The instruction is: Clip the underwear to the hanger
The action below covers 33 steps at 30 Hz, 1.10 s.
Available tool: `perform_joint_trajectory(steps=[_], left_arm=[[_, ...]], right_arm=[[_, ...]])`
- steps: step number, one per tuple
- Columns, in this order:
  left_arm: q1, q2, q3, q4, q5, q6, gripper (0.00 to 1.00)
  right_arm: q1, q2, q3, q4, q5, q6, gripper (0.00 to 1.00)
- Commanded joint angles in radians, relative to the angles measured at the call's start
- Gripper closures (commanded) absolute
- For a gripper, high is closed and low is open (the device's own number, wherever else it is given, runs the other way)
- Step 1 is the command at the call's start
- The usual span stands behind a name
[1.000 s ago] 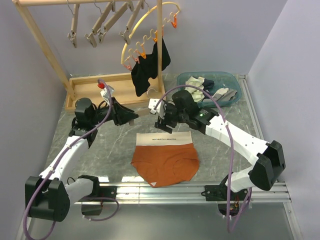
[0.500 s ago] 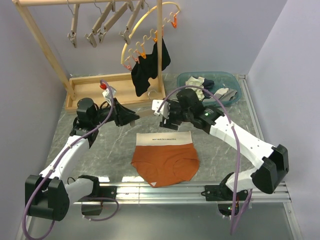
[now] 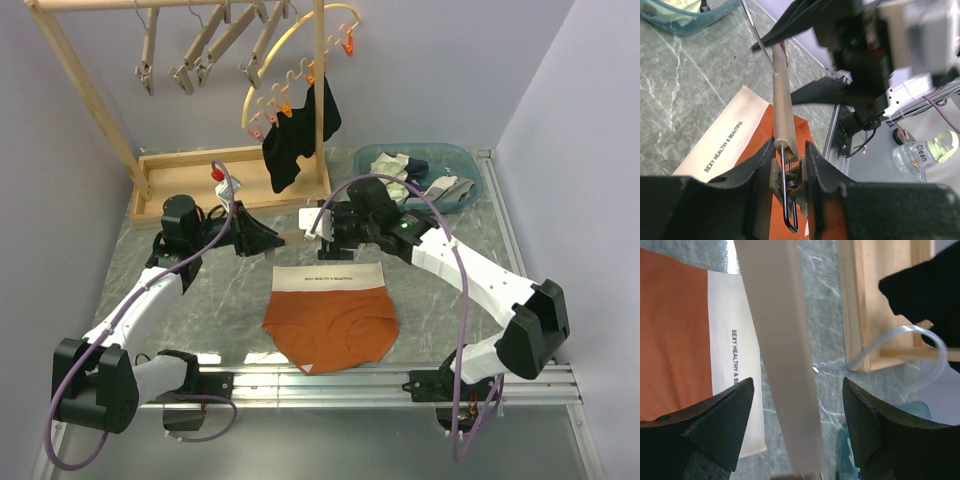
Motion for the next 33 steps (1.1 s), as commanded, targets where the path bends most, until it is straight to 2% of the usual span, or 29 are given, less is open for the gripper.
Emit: perform_joint_trajectory(steps=[1,3,6,7,9,10,11,13,14,15,19,21,23,24,25,27,30,33], left_arm=[[-0.006,-0.007,0.02,0.096,0.035,-0.044,1.0],[-0.006,-0.005,0.012,0.112,0.04,-0.057,1.0],[-0.006,0.001,0.009,0.13,0.051,-0.075,0.99],[-0.008,0.002,0.01,0.113,0.052,-0.071,0.99],[-0.006,0.004,0.021,0.086,0.049,-0.057,0.96],[-0.006,0.005,0.027,0.049,0.043,-0.035,0.93],[-0.006,0.005,0.035,0.017,0.037,-0.02,0.89],[-0.006,0.012,0.075,-0.064,0.019,0.066,0.72],[-0.006,0.016,0.095,-0.185,-0.003,0.106,0.58],[-0.006,0.024,0.137,-0.242,-0.023,0.196,0.53],[-0.002,0.041,0.236,-0.494,-0.11,0.357,0.34],[-0.002,0.062,0.298,-0.613,-0.171,0.418,0.31],[0.004,0.082,0.342,-0.705,-0.158,0.495,0.28],[0.005,0.091,0.374,-0.762,-0.152,0.576,0.14],[0.005,0.093,0.38,-0.781,-0.153,0.597,0.05],[0.005,0.099,0.388,-0.815,-0.127,0.652,0.04],[0.003,0.14,0.383,-0.841,-0.066,0.693,0.07],[-0.009,0.205,0.389,-0.852,-0.067,0.686,0.11]], right_arm=[[0.019,0.028,0.035,0.055,-0.003,-0.032,0.22],[0.019,0.031,0.021,0.073,0.01,-0.04,0.23],[0.019,0.036,-0.004,0.115,0.044,-0.049,0.33],[0.02,0.034,-0.014,0.128,0.056,-0.04,0.5],[0.02,0.031,-0.02,0.154,0.081,-0.042,0.66],[0.019,0.026,-0.023,0.156,0.086,-0.052,0.79],[0.019,0.023,-0.022,0.15,0.09,-0.058,0.87],[0.019,0.016,-0.019,0.144,0.095,-0.078,1.0],[0.019,0.011,-0.02,0.141,0.099,-0.086,1.0],[0.019,0.01,-0.023,0.141,0.11,-0.095,1.0],[0.017,-0.009,-0.059,0.133,0.136,-0.152,1.0],[0.019,-0.016,-0.071,0.121,0.15,-0.17,1.0],[0.019,-0.027,-0.089,0.106,0.159,-0.201,1.0],[0.02,-0.032,-0.094,0.096,0.162,-0.213,1.0],[0.019,-0.032,-0.102,0.087,0.165,-0.235,1.0],[0.02,-0.032,-0.106,0.066,0.167,-0.249,1.0],[0.023,-0.018,-0.105,0.055,0.172,-0.247,1.0],[0.034,0.005,-0.099,0.05,0.184,-0.243,1.0]])
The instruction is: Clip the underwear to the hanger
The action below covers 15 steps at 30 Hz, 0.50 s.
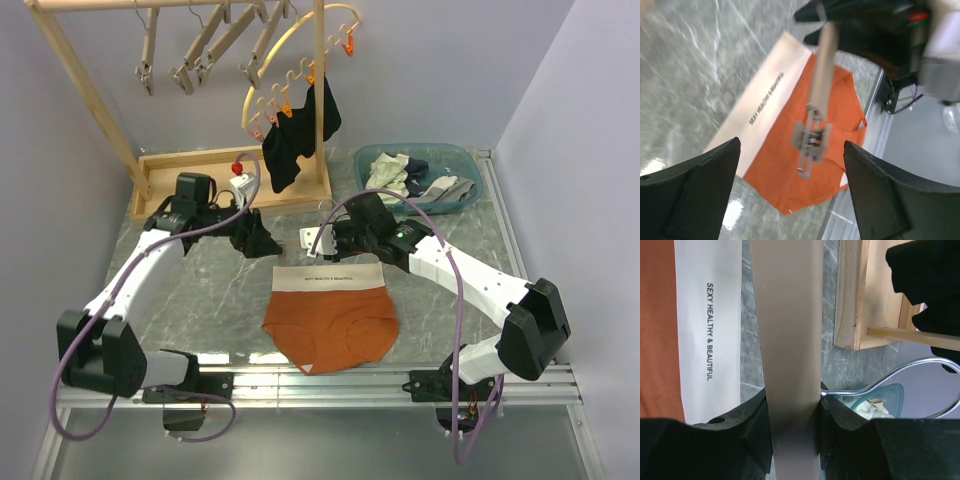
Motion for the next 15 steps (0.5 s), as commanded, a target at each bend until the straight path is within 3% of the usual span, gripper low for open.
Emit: perform_joint_trajectory(steps=[1,15], left_arm=[[-0.009,0.067,0.036,-0.064,0.044,0.066,0.14],[-0.021,0.149,0.051,-0.024,0.129,0.032,0.25]], right_arm=[[0.011,-0.005,0.008,0.001,0.021,-0.041,1.0],[0.025,0.03,0.017,-0.024,0.01,-0.038,1.0]])
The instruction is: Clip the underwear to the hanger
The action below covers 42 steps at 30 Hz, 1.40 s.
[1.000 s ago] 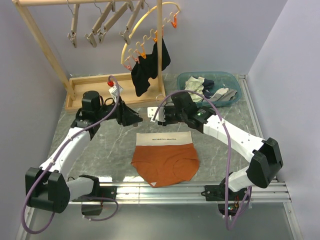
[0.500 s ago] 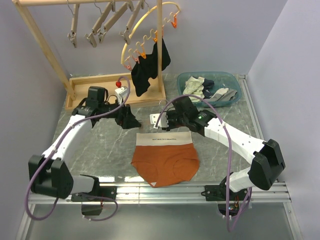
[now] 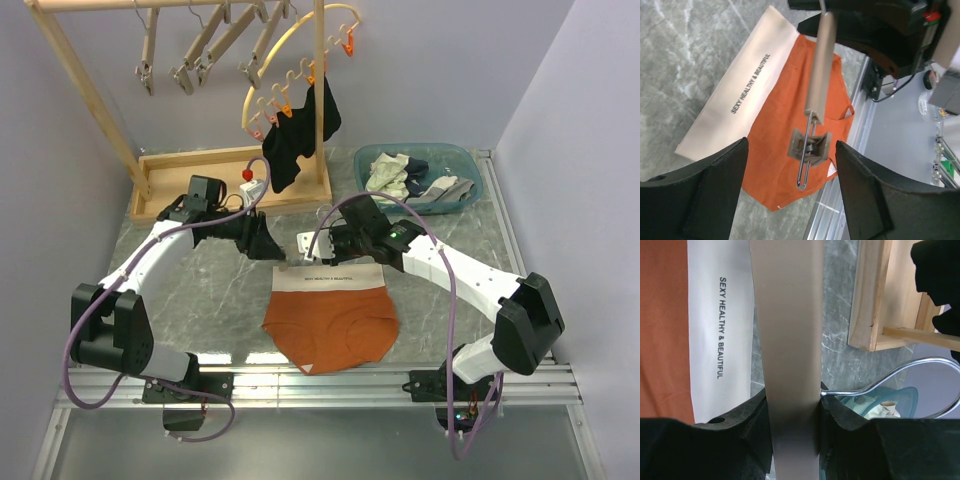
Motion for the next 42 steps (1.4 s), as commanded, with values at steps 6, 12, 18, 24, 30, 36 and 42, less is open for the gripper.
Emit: perform_joint_trajectory(steps=[6,12,18,24,30,36,42], left_arm=[[-0.018,0.01,0.042,0.033,0.071,-0.008,0.37],[-0.02,0.013,0.038,0.045,0.087,-0.025,0.68],[-0.02,0.024,0.042,0.052,0.079,-0.034,0.98],[-0.018,0.059,0.055,0.052,0.076,-0.031,1.0],[-0.004,0.112,0.091,0.065,0.113,-0.048,1.0],[-0.004,0.102,0.105,0.063,0.116,-0.048,1.0],[-0.007,0.072,0.099,0.02,0.123,0.005,1.0]], right_arm=[[0.015,-0.004,0.018,-0.003,-0.003,-0.033,1.0],[0.016,-0.002,0.012,-0.006,0.001,-0.038,1.0],[0.016,-0.008,-0.002,0.005,0.01,-0.04,1.0],[0.016,-0.001,-0.011,0.077,0.056,0.038,0.55],[0.016,-0.002,-0.012,0.089,0.04,0.062,0.52],[0.015,0.009,-0.006,0.078,0.029,0.086,0.26],[0.015,0.01,-0.023,0.098,0.021,0.083,0.17]])
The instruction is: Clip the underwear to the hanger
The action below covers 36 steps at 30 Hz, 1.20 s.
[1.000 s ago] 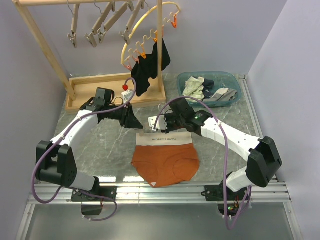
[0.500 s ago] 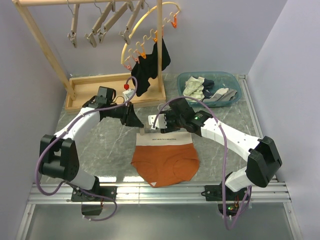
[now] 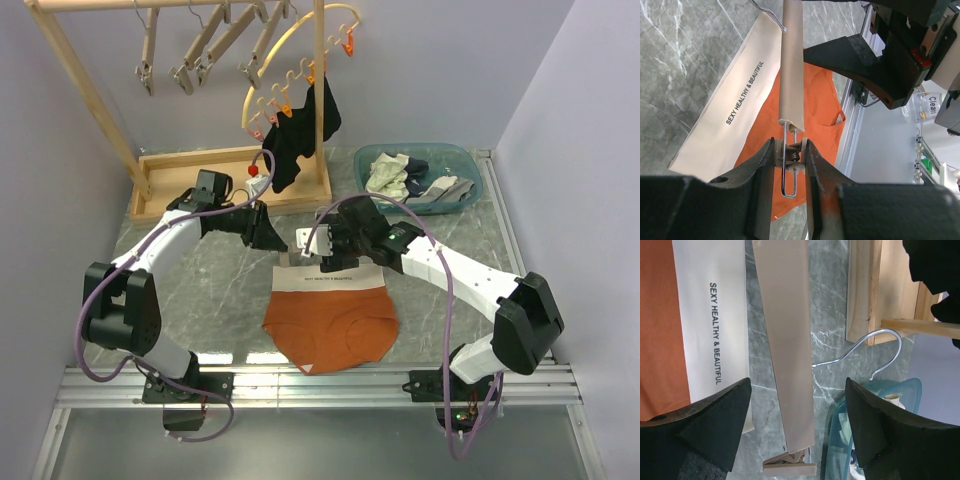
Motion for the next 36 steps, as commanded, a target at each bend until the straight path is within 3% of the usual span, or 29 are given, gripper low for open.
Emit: perform_joint_trajectory(steps=[1,10,12,13,14,16,17,18,21,26,36], left_arm=[[-0.003,-0.05,0.04,-0.027,0.056,0.059,1.0],[-0.003,-0.09,0.029,-0.067,0.088,0.131,1.0],[-0.003,-0.096,0.023,-0.064,0.094,0.134,1.0],[-0.004,-0.097,0.017,-0.061,0.088,0.133,1.0],[-0.003,-0.102,0.015,-0.059,0.088,0.136,1.0],[-0.003,-0.102,0.014,-0.061,0.071,0.137,0.97],[-0.003,-0.108,0.011,-0.053,0.058,0.113,0.91],[-0.003,-0.11,0.009,-0.04,0.051,0.103,0.78],[-0.003,-0.111,0.028,-0.044,0.028,0.082,0.58],[-0.003,-0.102,0.057,-0.047,0.025,0.05,0.44],[-0.014,-0.087,0.06,-0.036,0.007,0.034,0.43]], right_arm=[[0.004,0.009,-0.007,0.045,-0.011,0.008,0.17],[-0.053,0.054,0.061,-0.017,-0.106,0.036,0.19],[-0.069,0.063,0.073,-0.028,-0.131,0.039,0.26],[-0.071,0.062,0.076,-0.036,-0.139,0.036,0.33],[-0.072,0.059,0.078,-0.038,-0.143,0.036,0.55],[-0.073,0.051,0.078,-0.042,-0.159,0.031,0.73],[-0.073,0.043,0.078,-0.044,-0.157,0.028,0.99],[-0.074,0.04,0.078,-0.044,-0.156,0.027,1.0],[-0.071,0.029,0.072,-0.048,-0.14,0.009,1.0],[-0.069,0.031,0.067,-0.064,-0.123,-0.013,1.0],[-0.065,0.031,0.072,-0.076,-0.126,-0.018,1.0]])
